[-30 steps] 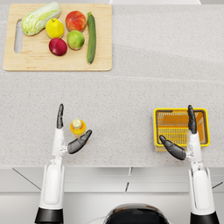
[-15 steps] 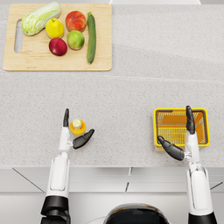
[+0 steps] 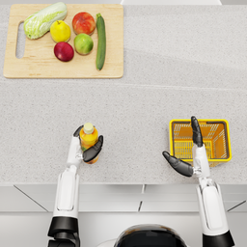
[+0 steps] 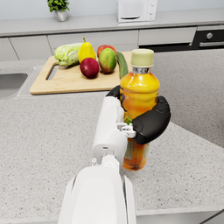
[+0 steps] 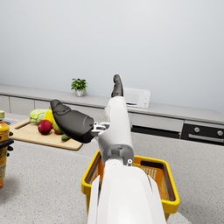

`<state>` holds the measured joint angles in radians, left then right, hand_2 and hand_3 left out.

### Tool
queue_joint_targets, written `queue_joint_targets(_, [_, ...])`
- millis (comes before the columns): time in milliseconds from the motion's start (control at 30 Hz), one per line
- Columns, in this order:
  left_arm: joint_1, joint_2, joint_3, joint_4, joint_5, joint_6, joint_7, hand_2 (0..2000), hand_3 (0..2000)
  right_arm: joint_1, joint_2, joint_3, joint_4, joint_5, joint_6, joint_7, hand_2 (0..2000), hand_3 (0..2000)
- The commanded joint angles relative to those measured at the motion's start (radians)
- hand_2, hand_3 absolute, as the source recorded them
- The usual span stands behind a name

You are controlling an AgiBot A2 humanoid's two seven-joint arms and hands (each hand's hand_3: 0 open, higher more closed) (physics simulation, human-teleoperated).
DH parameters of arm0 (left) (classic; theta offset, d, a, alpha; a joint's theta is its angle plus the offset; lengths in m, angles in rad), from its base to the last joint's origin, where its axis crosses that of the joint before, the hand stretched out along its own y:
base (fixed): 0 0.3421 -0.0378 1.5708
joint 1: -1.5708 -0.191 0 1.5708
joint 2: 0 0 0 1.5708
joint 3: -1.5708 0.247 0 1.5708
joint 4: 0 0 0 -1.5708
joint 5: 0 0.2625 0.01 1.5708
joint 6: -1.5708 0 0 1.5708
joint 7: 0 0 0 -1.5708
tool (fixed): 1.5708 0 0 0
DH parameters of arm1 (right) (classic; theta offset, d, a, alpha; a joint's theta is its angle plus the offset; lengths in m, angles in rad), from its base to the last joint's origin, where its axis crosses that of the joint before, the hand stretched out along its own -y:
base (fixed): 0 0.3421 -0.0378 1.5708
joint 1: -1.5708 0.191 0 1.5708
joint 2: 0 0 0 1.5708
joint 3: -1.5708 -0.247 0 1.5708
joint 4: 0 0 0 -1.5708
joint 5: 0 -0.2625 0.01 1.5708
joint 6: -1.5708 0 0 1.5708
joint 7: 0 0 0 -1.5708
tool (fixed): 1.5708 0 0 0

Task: Pick up the lemon tea and place it into the yellow basket

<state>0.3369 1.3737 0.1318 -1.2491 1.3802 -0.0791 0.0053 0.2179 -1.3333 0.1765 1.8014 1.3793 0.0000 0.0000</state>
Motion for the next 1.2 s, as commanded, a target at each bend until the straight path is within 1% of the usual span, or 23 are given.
queue_joint_targets(33, [0.056, 0.022, 0.037, -0.296, 0.000, -0.005, -0.001, 2000, 2000, 0.037, -0.031, 0.131, -0.055, 0.000, 0.000, 0.000, 0, 0])
queue_joint_targets(100, [0.086, 0.045, 0.076, -0.361, 0.000, -0.010, -0.002, 2000, 2000, 0.059, -0.048, 0.149, -0.076, 0.000, 0.000, 0.000, 0, 0])
queue_joint_targets(200, [0.130, 0.087, 0.150, -0.380, -0.001, -0.015, -0.004, 2000, 2000, 0.084, -0.073, 0.185, -0.106, 0.000, 0.000, 0.000, 0, 0])
queue_joint_targets(267, [0.151, 0.113, 0.195, -0.377, -0.001, -0.017, -0.005, 2000, 2000, 0.118, -0.101, 0.204, -0.138, 0.089, 0.000, 0.000, 0, 0])
queue_joint_targets(333, [0.162, 0.131, 0.235, -0.381, -0.001, -0.018, -0.005, 2000, 2000, 0.148, -0.127, 0.229, -0.179, 0.144, 0.000, 0.000, 0, 0])
queue_joint_targets(400, [0.164, 0.143, 0.281, -0.387, -0.001, -0.017, -0.006, 2000, 2000, 0.180, -0.154, 0.259, -0.217, 0.173, 0.000, 0.000, 0, 0])
queue_joint_targets(467, [0.160, 0.143, 0.319, -0.389, -0.001, -0.017, -0.006, 2000, 2000, 0.205, -0.176, 0.272, -0.234, 0.187, 0.000, 0.000, 0, 0])
queue_joint_targets(600, [0.135, 0.135, 0.362, -0.395, 0.000, -0.013, -0.006, 2000, 2000, 0.224, -0.192, 0.255, -0.240, 0.199, -0.001, 0.000, 0, 0])
queue_joint_targets(633, [0.132, 0.129, 0.364, -0.394, 0.001, -0.010, -0.006, 2000, 2000, 0.219, -0.188, 0.251, -0.232, 0.200, 0.020, -0.001, 1361, 327])
queue_joint_targets(667, [0.135, 0.122, 0.366, -0.389, 0.002, -0.012, -0.011, 2000, 2000, 0.223, -0.182, 0.257, -0.231, 0.202, 0.177, 0.001, 2000, 653])
queue_joint_targets(700, [0.140, 0.118, 0.366, -0.380, 0.002, -0.029, -0.014, 2000, 2000, 0.225, -0.174, 0.266, -0.232, 0.204, 0.280, 0.004, 2000, 980])
queue_joint_targets(733, [0.141, 0.112, 0.364, -0.371, 0.002, -0.039, -0.014, 2000, 2000, 0.226, -0.168, 0.271, -0.226, 0.204, 0.273, 0.004, 2000, 1307])
queue_joint_targets(800, [0.146, 0.104, 0.363, -0.362, 0.001, -0.053, -0.019, 2000, 2000, 0.234, -0.160, 0.283, -0.225, 0.205, 0.282, 0.002, 2000, 1960])
queue_joint_targets(833, [0.145, 0.098, 0.362, -0.358, 0.001, -0.059, -0.019, 639, 1673, 0.237, -0.158, 0.281, -0.220, 0.205, 0.266, -0.004, 2000, 2000])
queue_joint_targets(867, [0.137, 0.090, 0.348, -0.357, 0.000, -0.035, -0.019, 0, 1347, 0.236, -0.155, 0.276, -0.215, 0.205, 0.226, -0.005, 2000, 2000])
queue_joint_targets(933, [0.121, 0.076, 0.334, -0.380, -0.001, -0.024, -0.018, 0, 693, 0.241, -0.154, 0.254, -0.203, 0.205, 0.221, -0.004, 2000, 2000])
queue_joint_targets(967, [0.092, 0.058, 0.316, -0.412, -0.001, -0.012, -0.018, 0, 367, 0.248, -0.158, 0.224, -0.187, 0.205, 0.217, -0.004, 2000, 2000])
queue_joint_targets(1000, [0.057, 0.039, 0.279, -0.448, -0.001, 0.013, -0.014, 0, 40, 0.256, -0.169, 0.172, -0.170, 0.205, 0.214, -0.004, 2000, 2000])
queue_joint_targets(1033, [0.026, 0.014, 0.237, -0.487, -0.001, 0.032, -0.012, 0, 0, 0.259, -0.171, 0.109, -0.154, 0.205, 0.203, -0.003, 2000, 2000])
queue_joint_targets(1100, [-0.024, -0.004, 0.113, -0.559, -0.001, 0.055, -0.009, 0, 0, 0.249, -0.164, -0.033, -0.105, 0.204, 0.195, -0.001, 2000, 2000])
queue_joint_targets(1133, [-0.035, -0.002, 0.049, -0.588, -0.001, 0.062, -0.008, 0, 0, 0.249, -0.163, -0.103, -0.092, 0.204, 0.196, -0.001, 2000, 2000])
queue_joint_targets(1200, [-0.035, 0.008, -0.052, -0.613, -0.001, 0.070, -0.006, 0, 0, 0.247, -0.159, -0.205, -0.089, 0.203, 0.198, -0.001, 2000, 2000])
